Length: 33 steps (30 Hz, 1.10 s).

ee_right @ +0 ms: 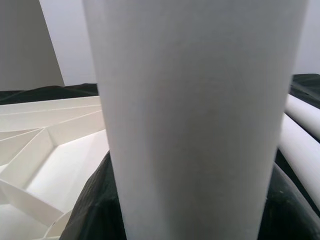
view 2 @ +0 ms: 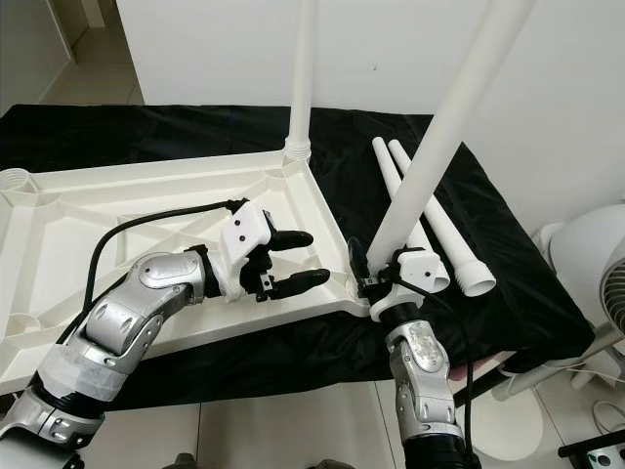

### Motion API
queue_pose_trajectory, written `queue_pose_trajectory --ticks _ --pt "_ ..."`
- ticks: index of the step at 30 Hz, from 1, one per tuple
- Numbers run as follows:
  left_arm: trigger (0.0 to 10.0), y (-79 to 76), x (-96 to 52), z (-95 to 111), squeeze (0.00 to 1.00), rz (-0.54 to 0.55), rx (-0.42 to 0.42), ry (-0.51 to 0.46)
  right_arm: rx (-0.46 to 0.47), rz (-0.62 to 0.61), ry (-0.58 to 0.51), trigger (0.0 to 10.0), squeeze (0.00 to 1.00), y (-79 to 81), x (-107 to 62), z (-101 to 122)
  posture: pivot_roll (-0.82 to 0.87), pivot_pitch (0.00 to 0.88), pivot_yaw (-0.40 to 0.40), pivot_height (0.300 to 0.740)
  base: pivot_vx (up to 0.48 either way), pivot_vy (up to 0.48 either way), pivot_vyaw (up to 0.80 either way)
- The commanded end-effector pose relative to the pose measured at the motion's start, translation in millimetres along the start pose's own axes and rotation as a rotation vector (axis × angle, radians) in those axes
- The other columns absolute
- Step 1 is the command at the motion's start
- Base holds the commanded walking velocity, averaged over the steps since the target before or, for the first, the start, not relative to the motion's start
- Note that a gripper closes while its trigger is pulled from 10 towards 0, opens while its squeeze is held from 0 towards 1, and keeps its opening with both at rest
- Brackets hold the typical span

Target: Building children table

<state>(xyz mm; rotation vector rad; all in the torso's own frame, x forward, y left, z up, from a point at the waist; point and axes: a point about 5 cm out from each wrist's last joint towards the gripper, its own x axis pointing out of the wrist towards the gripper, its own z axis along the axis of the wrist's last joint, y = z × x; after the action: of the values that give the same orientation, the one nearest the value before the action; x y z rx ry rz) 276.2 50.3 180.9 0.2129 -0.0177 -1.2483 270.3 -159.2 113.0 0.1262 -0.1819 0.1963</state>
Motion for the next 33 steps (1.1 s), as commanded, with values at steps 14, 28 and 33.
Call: queue_pose_trajectory --ticks 14,28,33 --pt "10.0 -13.8 3.2 -18 0.00 -0.008 -0.083 0.088 0.094 -0.389 0.117 10.0 0.00 23.5 19.0 -14 0.02 0.018 -0.052 0.740 0.000 0.000 0.00" --pt "10.0 -5.3 1.4 -13 0.00 0.041 -0.099 0.078 0.031 -0.187 0.002 10.0 1.00 31.1 14.8 6 0.02 0.005 -0.038 0.740 0.000 0.000 0.00" --pt "10.0 -4.7 1.9 -11 0.00 0.047 -0.087 0.072 0.005 -0.146 0.000 10.0 0.00 19.7 11.0 11 0.02 0.005 -0.036 0.740 0.000 0.000 0.00"
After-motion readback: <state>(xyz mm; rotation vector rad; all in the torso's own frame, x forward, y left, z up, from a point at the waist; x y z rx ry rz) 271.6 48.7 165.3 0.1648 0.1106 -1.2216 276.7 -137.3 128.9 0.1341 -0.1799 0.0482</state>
